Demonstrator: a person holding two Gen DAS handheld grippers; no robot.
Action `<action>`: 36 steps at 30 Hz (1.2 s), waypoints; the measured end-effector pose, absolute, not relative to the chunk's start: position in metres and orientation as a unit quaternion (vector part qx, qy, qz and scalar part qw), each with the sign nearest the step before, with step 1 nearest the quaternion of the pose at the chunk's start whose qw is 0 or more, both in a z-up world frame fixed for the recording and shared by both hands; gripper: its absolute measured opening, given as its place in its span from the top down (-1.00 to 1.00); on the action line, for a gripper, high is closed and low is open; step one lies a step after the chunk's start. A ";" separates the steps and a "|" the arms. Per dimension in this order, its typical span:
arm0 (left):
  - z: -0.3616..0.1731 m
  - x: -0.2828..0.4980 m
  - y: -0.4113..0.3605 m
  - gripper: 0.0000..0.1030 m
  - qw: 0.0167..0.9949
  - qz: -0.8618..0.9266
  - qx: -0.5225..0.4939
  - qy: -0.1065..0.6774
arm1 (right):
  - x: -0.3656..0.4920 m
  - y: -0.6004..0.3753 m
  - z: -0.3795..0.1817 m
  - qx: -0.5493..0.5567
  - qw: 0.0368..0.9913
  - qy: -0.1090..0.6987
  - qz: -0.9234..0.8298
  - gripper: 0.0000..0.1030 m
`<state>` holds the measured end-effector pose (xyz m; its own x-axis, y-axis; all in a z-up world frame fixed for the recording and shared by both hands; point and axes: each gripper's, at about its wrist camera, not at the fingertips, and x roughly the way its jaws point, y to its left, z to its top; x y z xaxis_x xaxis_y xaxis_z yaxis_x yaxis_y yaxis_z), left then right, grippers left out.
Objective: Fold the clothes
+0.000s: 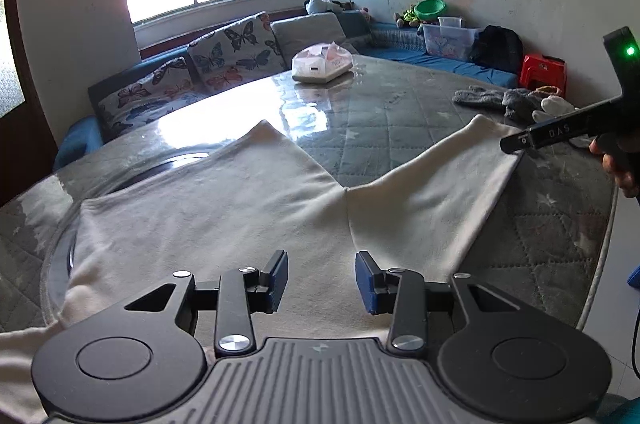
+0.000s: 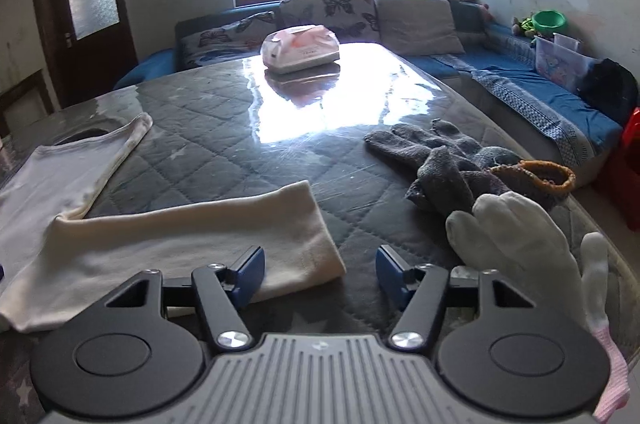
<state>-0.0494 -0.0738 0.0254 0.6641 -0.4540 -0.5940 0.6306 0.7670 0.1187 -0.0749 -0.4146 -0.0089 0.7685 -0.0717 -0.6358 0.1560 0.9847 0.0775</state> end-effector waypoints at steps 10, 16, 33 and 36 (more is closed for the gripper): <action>0.023 -0.048 -0.078 0.21 0.897 -0.303 0.159 0.280 | -0.081 -0.411 -0.008 0.069 0.942 0.323 -0.060 0.53; 0.022 -0.046 -0.082 0.21 0.896 -0.306 0.160 0.279 | -0.082 -0.409 -0.001 0.065 0.948 0.309 -0.042 0.82; 0.026 -0.062 -0.064 0.08 0.896 -0.337 0.130 0.260 | -0.070 -0.314 0.120 -0.046 0.974 0.199 0.099 0.84; 0.032 -0.067 -0.043 0.04 0.906 -0.320 0.116 0.253 | -0.060 -0.274 0.129 -0.073 0.968 0.192 0.145 0.84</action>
